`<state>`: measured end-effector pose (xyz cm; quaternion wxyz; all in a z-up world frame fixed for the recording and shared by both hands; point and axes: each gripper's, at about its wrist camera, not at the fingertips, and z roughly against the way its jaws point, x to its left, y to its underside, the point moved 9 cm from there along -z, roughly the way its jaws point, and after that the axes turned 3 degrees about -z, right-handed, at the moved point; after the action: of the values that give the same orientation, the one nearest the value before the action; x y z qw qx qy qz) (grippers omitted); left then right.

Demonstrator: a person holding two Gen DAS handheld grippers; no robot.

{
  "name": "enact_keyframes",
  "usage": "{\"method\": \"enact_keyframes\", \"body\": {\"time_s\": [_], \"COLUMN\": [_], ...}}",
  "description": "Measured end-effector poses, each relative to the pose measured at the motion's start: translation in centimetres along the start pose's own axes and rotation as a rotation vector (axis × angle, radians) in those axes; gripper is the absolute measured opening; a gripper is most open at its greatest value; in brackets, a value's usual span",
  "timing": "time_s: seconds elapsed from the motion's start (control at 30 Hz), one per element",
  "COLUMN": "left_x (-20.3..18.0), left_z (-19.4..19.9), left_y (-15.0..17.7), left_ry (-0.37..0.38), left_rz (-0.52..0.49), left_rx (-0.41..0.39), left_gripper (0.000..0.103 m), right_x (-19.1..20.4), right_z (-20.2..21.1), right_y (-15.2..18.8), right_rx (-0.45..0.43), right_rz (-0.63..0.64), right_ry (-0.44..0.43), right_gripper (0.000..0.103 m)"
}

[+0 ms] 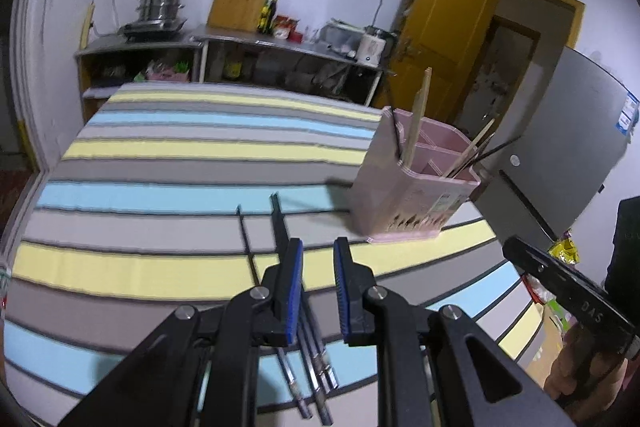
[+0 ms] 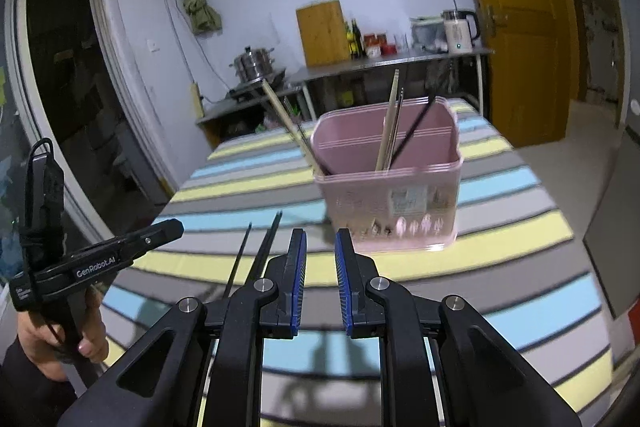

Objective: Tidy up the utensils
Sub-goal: 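Move both tools back over the remaining black chopsticks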

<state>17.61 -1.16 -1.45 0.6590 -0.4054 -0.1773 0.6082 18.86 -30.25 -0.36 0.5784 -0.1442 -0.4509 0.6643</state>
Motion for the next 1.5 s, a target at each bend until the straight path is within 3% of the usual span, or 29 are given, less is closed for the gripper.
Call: {"method": "enact_keyframes", "body": {"time_s": [0.23, 0.53, 1.03, 1.27, 1.5], "left_x": [1.4, 3.4, 5.4, 5.3, 6.6], "left_z": [-1.2, -4.0, -9.5, -10.6, -10.1], "left_y": [2.9, 5.0, 4.6, 3.8, 4.0], "left_ry": [-0.025, -0.058, -0.095, -0.127, -0.148], "left_rz": [0.033, 0.079, 0.116, 0.087, 0.087], "left_rx": [0.058, 0.120, 0.190, 0.188, 0.193], "left_gripper": [0.016, 0.020, 0.021, 0.021, 0.011], "right_x": [1.4, 2.5, 3.6, 4.0, 4.5], "right_z": [-1.6, -3.2, -7.9, -10.4, -13.0], "right_y": [3.1, 4.6, 5.4, 5.3, 5.0], "right_rx": [0.075, 0.129, 0.214, 0.246, 0.282], "right_rz": [0.008, 0.020, 0.021, 0.018, 0.018], "right_ry": [-0.032, -0.055, -0.060, -0.058, -0.049], "right_gripper": [0.015, 0.015, 0.015, 0.015, 0.015]}}
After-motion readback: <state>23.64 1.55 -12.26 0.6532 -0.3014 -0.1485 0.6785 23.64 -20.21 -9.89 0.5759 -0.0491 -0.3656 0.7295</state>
